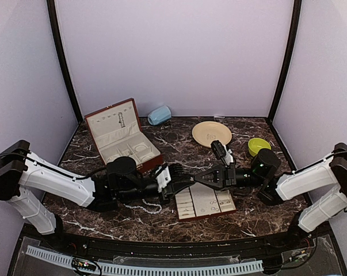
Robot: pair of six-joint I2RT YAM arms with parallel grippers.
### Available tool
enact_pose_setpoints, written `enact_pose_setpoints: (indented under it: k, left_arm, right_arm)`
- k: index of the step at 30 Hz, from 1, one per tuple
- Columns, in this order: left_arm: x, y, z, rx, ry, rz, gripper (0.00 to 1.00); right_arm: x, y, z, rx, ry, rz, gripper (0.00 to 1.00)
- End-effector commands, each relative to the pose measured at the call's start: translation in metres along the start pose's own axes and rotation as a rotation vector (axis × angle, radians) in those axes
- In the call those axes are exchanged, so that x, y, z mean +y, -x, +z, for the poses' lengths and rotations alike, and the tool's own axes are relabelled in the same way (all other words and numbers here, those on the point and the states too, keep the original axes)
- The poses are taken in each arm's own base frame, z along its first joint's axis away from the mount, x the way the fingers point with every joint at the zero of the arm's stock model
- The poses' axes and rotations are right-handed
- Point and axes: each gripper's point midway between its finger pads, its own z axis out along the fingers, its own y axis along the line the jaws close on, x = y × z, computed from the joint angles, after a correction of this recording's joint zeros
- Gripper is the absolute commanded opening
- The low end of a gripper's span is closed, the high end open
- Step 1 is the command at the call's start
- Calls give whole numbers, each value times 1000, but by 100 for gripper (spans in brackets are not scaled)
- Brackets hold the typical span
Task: Organize the mixed jewelry
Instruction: Pass from the right arm to the left
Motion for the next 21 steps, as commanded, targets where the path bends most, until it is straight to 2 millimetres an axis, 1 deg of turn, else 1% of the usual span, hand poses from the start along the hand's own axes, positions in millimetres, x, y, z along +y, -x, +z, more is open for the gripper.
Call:
enact_pose_setpoints:
  k: [1,8,9,11,13,15,17,19,21]
  left_arm:
    - [6,22,0,-68,25,15,19]
    - [4,19,0,-58,16,-1,12]
    - [4,18,0,-51,15,-5,12]
    - [4,16,0,-43,17,-20,12]
    - [4,14,-1,-33,17,-36,11]
    - [3,12,-3,-22,17,-65,11]
    - [2,8,-5,-1,10,-89,11]
    - [0,3,-7,28,0,-120,11]
    - [-3,-2,-9,60,-12,-157,11]
  right_arm:
    - [8,5,2,-18,33,-32,0]
    - [4,5,0,-40,17,-21,0]
    - [3,6,0,-46,14,-20,3]
    - [1,9,-2,-67,4,-21,23]
    - [-1,12,-7,-94,-9,-24,38]
    - [-3,16,-14,-126,-24,-29,48]
    - [-7,22,-23,-165,-52,-35,54]
    - [-9,28,-31,-197,-88,-53,56]
    - [-17,34,-42,-232,-152,-67,56]
